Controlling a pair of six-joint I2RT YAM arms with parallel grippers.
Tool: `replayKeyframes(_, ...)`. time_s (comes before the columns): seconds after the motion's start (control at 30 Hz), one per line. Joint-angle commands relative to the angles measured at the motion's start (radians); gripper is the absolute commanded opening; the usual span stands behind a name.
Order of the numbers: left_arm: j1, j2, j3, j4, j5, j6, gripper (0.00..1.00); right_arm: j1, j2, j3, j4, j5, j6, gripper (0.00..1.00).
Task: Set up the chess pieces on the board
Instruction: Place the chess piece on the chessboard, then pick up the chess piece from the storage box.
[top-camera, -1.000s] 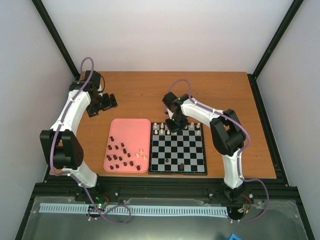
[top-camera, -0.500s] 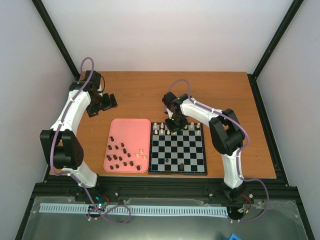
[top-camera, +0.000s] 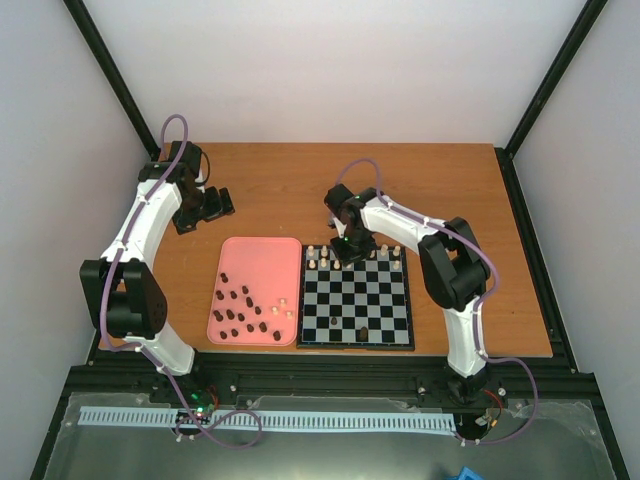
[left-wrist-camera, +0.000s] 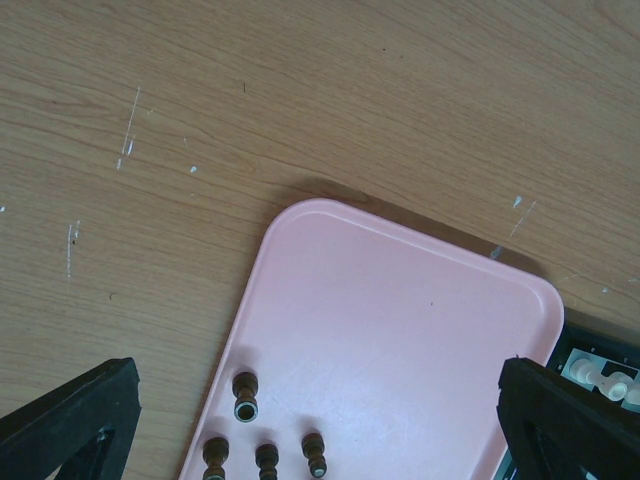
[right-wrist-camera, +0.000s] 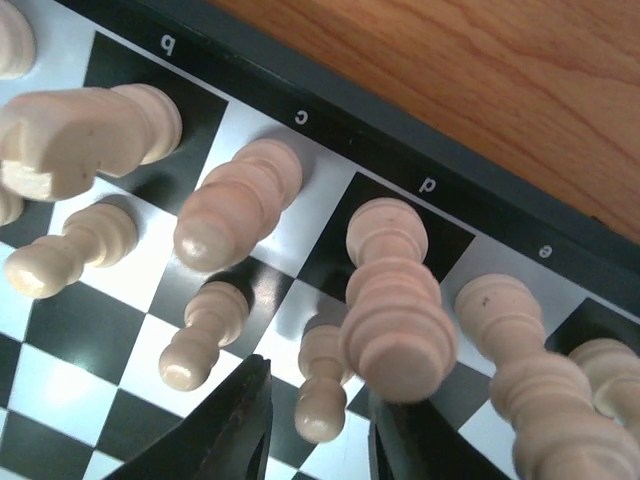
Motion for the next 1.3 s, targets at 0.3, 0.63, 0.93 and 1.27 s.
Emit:
replayKeyframes(0.3, 0.005, -0.016, 0.014, 0.009, -0.005, 0.007, 1.00, 0.098, -0.210, 0.031, -0.048, -0.036, 0.043, 0.44)
replayKeyframes(0.63, 0.004, -0.036, 0.020, 0.007, 0.003, 0.005, 1.00, 0.315, 0.054, 0.339, -0.080, -0.105, -0.020, 0.45)
replayKeyframes(0.93, 0.005, -0.058, -0.004, 0.009, 0.008, 0.008, 1.00, 0.396, 0.193, 0.404, -0.114, -0.097, -0.036, 0.45)
replayKeyframes(1.27, 0.004, -0.058, -0.014, 0.017, 0.014, 0.007, 1.00, 0.397, 0.232, 0.369, -0.119, -0.107, -0.036, 0.43)
